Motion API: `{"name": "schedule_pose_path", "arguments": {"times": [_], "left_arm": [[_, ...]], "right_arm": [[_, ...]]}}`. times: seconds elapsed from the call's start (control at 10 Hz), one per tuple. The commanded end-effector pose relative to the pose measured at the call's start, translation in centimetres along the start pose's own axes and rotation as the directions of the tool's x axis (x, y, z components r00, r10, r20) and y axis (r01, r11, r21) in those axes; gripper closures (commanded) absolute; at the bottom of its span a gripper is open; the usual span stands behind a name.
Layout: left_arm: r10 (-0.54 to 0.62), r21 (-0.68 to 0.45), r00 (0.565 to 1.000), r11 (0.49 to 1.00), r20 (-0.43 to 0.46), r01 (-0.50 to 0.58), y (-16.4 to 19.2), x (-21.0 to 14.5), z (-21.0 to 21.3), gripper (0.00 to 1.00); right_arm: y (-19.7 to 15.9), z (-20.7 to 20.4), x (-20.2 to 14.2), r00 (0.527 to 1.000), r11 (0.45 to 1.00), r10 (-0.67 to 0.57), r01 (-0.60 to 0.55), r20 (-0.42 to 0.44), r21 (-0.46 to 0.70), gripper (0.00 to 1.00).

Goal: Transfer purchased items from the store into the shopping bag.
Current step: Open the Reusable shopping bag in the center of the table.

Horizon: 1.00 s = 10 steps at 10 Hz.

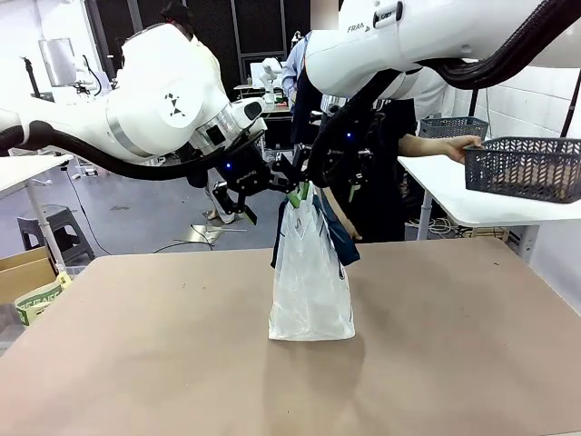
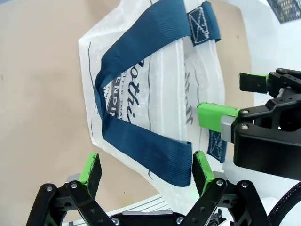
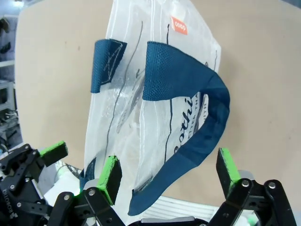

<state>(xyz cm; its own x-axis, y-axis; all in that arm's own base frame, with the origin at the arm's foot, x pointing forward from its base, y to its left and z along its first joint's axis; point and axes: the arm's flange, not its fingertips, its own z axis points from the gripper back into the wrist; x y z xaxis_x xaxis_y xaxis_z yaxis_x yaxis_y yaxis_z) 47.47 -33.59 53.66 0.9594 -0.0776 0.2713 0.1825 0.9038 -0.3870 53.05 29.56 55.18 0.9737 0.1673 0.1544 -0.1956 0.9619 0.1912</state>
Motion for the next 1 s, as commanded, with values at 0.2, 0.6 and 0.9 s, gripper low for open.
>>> {"name": "schedule_pose_path", "arguments": {"times": [0.2, 0.6, 0.9], "left_arm": [[-0.046, 0.005, 0.997, 0.999, 0.062, 0.046, 1.5, 0.0, -0.6, 0.25], [-0.047, 0.002, 0.997, 0.999, 0.056, 0.047, 1.4, 0.0, -1.0, 1.00], [-0.035, 0.001, 0.998, 0.999, 0.057, 0.035, 1.7, -0.1, -0.8, 1.00]], "right_arm": [[0.2, -1.9, 0.2, 0.996, 0.996, 0.079, -0.078, -0.028, 0.044, 0.19], [0.5, -2.3, -0.2, 0.995, 0.995, 0.084, -0.081, -0.057, 0.061, 0.98], [0.4, -2.2, -0.6, 0.994, 0.996, 0.084, -0.081, -0.068, 0.046, 1.00]]}}
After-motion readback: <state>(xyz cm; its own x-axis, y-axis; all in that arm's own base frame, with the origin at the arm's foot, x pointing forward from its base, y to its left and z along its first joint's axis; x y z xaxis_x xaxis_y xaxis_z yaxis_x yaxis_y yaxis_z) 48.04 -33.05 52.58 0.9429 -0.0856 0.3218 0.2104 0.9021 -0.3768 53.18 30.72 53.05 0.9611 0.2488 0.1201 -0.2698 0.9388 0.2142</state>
